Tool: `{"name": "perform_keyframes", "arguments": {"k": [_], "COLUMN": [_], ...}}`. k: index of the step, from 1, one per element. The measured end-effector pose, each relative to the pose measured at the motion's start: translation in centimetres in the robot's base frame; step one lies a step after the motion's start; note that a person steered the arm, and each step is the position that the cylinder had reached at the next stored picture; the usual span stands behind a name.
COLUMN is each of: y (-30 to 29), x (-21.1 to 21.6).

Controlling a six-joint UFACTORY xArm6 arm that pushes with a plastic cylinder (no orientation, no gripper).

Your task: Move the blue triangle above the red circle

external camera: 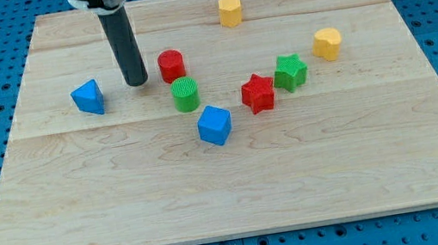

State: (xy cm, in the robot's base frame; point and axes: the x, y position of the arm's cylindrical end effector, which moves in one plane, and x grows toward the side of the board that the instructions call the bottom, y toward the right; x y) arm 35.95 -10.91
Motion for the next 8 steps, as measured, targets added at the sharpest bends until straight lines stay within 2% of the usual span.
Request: {"name": "perform_keyframes", "arguments": {"k": [1, 2, 3, 4, 5, 6, 8], "y": [1.8, -1.9, -2.3, -5.6, -7.8, -5.2, -3.4], "x": [-0.5, -0.5, 5.4, 8.7, 3.4, -1.0, -4.5]}}
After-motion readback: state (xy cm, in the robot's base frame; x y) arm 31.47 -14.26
